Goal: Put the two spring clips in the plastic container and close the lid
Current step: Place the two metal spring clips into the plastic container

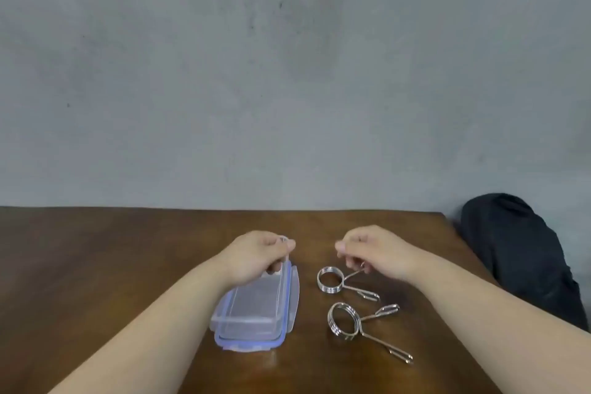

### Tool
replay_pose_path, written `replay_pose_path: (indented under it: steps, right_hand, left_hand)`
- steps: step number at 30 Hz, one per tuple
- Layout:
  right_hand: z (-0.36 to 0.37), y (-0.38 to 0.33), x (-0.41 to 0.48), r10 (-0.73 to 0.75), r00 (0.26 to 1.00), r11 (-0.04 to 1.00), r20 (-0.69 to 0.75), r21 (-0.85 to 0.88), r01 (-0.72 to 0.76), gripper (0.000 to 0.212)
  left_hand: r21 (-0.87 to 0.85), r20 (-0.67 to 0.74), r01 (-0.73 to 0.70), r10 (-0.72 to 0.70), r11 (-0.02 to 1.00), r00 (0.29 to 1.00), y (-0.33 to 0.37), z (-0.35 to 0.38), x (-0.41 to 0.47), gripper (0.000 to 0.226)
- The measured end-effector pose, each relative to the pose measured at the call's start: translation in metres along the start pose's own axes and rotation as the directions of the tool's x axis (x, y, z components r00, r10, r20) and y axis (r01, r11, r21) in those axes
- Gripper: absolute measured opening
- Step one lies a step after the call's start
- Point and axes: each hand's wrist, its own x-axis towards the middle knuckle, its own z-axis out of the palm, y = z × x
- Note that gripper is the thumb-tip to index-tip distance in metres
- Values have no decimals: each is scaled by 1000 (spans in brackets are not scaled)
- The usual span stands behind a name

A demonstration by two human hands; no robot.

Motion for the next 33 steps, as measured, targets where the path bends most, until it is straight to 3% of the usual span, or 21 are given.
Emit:
replay_pose_path:
  steps: [2,5,8,12,19,22,26,29,32,33]
  right_hand:
    - [12,7,-11,5,999,941,45,-337,11,30]
    - [34,24,-28,4,984,761,177,-639,112,54]
    - [47,31,-35,18,985,636,171,-762,121,72]
    - [62,41,-39,29,989,497,147,-860,113,55]
    - [69,55,-40,67,994,572,85,-820,32,61]
    - [68,55,-41,96,994,593,52,-805,-15,54]
    - [63,54,-43,241,967,688,85,-717,-109,53]
    - [62,56,-44,265,958,720,113,-683,-119,51]
    - [58,55,-45,266,953,747,148,-656,-107,49]
    - [55,55,-45,269,951,778,154,-617,-121,48]
  left_hand:
    - [270,-50,65,-54,961,997,-10,11,-10,43]
    - [478,-97,144,-111,867,989,-26,36,-27,41]
    - [604,-139,160,-95,781,986,-27,54,-37,44]
    - [619,-196,183,-75,764,978,-31,68,-44,41]
    - [687,-136,91,4,721,991,-35,70,-59,19]
    - [722,-139,74,40,688,989,-36,67,-67,33]
    - [804,-106,22,107,595,989,-43,63,-76,38]
    - [854,-72,-1,120,520,990,-50,58,-80,31]
    - [862,-68,-4,125,506,990,-59,49,-85,14]
    - [860,-79,8,118,510,990,-63,45,-87,20]
